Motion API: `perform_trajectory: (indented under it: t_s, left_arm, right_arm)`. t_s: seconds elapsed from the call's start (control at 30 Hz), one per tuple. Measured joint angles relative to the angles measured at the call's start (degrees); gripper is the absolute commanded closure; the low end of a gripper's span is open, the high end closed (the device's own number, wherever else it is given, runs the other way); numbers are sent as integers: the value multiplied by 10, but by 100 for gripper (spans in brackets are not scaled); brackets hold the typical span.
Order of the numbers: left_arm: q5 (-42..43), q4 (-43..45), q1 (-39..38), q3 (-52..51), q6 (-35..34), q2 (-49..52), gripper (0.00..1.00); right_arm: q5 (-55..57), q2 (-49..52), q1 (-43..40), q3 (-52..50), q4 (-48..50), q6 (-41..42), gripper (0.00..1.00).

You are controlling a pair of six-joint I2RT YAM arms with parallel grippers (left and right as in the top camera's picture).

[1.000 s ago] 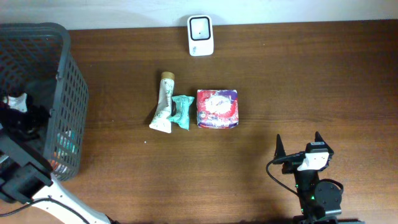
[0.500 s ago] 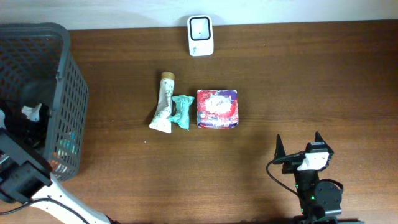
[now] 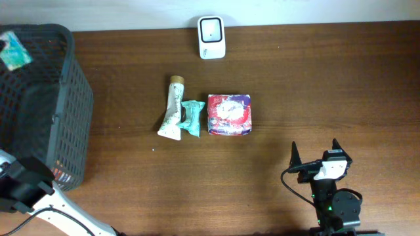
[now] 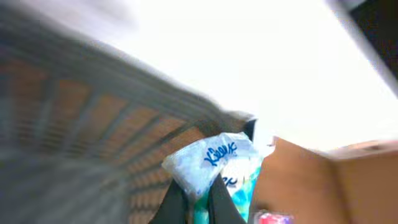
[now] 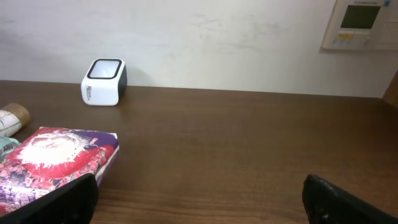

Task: Scan the item barcode
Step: 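Place the Kleenex tissue pack right of the purple pack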

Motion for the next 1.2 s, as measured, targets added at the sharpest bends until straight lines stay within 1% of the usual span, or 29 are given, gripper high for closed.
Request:
perform_trajectory:
  t_s: [0.03, 0.1, 0.17, 0.2, 0.23, 0.3, 0.37, 0.43, 0.47, 0.5, 0.53, 0.57, 0.63, 0.67, 0.7, 0.77, 0.8, 0.87, 0.9, 0.93, 0.97, 1.0, 1.03, 1.1, 1.17, 1.2]
  left_arm:
    - [44, 8, -2, 39, -33, 1, 100]
    - [96, 5, -12, 87, -64, 0, 100]
    - [132, -37, -59, 112, -94, 0, 100]
    - [127, -68, -92, 113, -101, 0, 100]
    - [109, -91, -146, 113, -108, 0, 100]
    - [53, -102, -230, 113, -112, 0, 100]
    - [-31, -103, -318, 113, -135, 0, 100]
    - [-174, -109, -432, 112, -246, 0, 100]
    - [-243, -108, -492, 108, -289, 0, 100]
    - [-292, -103, -538, 103, -313, 0, 100]
    - [-339, -78, -581, 91, -331, 0, 100]
    - [-368, -54, -617, 72, -349, 0, 100]
    - [-397, -8, -711, 22, -380, 9, 100]
    - [-403, 18, -741, -2, -396, 20, 100]
    - [-407, 35, -756, -23, -411, 33, 100]
    - [-416, 79, -778, -63, -419, 63, 99]
    - [-424, 97, -798, -80, -422, 99, 99]
    - [-432, 102, -819, -88, -426, 140, 99]
    - [-436, 113, -826, -89, -426, 158, 98]
    - [-437, 115, -828, -89, -426, 169, 94]
    - [-439, 117, -829, -89, -426, 179, 71]
    - [-442, 117, -829, -89, -430, 191, 38]
    - [-446, 118, -829, -89, -431, 202, 26]
    - [-461, 119, -829, -89, -429, 213, 11]
    - [-465, 120, -829, -84, -409, 213, 11]
    - [-465, 104, -829, -69, -399, 213, 11]
  right_arm:
    - [0, 0, 0, 0, 0, 0, 1]
    - [0, 0, 0, 0, 0, 0, 1]
    - [0, 0, 0, 0, 0, 0, 1]
    - [0, 0, 0, 0, 0, 0, 1]
    - [0, 0, 0, 0, 0, 0, 1]
    - [0, 0, 0, 0, 0, 0, 2]
    - [0, 0, 0, 0, 0, 0, 1]
    - [0, 0, 0, 0, 0, 0, 1]
    - [0, 0, 0, 0, 0, 0, 1]
    - [0, 0, 0, 0, 0, 0, 1]
    - [0, 0, 0, 0, 0, 0, 1]
    - [0, 0, 0, 0, 0, 0, 2]
    - [0, 0, 0, 0, 0, 0, 1]
    - [0, 0, 0, 0, 0, 0, 1]
    - [0, 0, 0, 0, 0, 0, 1]
    - [0, 0, 0, 0, 0, 0, 1]
    - [0, 0, 0, 0, 0, 0, 1]
    - [0, 0, 0, 0, 0, 0, 2]
    - [0, 0, 0, 0, 0, 0, 1]
    - [0, 0, 0, 0, 0, 0, 1]
    - [0, 0, 0, 0, 0, 0, 2]
    - [0, 0, 0, 0, 0, 0, 1]
    - [0, 0, 0, 0, 0, 0, 1]
    - [0, 0, 0, 0, 0, 0, 1]
    - [0, 0, 0, 0, 0, 0, 1]
    - [0, 0, 0, 0, 0, 0, 2]
